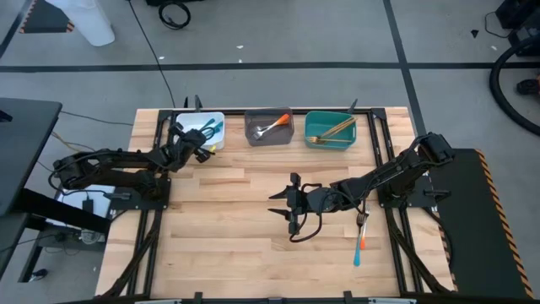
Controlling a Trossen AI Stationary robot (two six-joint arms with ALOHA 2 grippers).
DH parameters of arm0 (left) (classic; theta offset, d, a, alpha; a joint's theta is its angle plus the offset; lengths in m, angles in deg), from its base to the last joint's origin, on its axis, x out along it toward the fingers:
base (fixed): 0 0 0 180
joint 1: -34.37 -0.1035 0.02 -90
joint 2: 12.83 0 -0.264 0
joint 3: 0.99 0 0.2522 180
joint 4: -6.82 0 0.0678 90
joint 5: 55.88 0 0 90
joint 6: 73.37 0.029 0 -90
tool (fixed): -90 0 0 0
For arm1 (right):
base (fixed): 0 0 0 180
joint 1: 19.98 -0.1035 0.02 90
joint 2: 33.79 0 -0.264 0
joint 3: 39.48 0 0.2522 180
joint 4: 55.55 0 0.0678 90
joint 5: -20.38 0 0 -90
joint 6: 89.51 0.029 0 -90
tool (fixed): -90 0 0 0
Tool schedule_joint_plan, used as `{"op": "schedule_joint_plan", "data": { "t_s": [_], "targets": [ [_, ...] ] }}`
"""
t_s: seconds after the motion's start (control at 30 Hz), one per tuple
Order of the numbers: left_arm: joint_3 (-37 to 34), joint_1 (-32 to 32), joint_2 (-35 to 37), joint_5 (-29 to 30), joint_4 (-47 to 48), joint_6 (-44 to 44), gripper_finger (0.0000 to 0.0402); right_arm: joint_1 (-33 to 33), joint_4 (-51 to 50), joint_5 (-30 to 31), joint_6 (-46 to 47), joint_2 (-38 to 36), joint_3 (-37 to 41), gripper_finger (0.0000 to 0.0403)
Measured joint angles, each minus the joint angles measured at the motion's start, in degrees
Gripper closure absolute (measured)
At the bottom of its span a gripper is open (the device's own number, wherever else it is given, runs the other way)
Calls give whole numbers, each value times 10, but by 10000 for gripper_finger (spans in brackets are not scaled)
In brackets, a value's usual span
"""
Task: Sort silverware by color (type)
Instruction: Put the blue fork into the white bin
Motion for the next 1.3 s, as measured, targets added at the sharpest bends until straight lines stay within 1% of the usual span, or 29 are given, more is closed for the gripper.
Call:
{"op": "schedule_joint_plan", "data": {
  "t_s": [0.2,0.37,0.67,0.87,0.97,1.1,1.23,1.3],
  "targets": [
    [0,0,0,0,1,0,331,0,0,0,0,0,0,225],
    [0,0,0,2,1,-1,309,0,0,0,0,0,0,225],
    [0,0,0,24,-15,2,303,0,0,-1,0,0,0,225],
    [10,5,0,26,-26,2,303,0,0,0,0,0,0,225],
    [19,28,5,32,-29,3,303,0,-1,0,0,0,0,225],
    [23,72,34,48,-66,9,303,0,-25,3,0,0,0,225],
    [23,120,66,49,-89,16,303,0,-84,24,20,0,0,225],
    [23,144,77,49,-92,11,303,0,-121,22,36,0,0,225]
  ]
}}
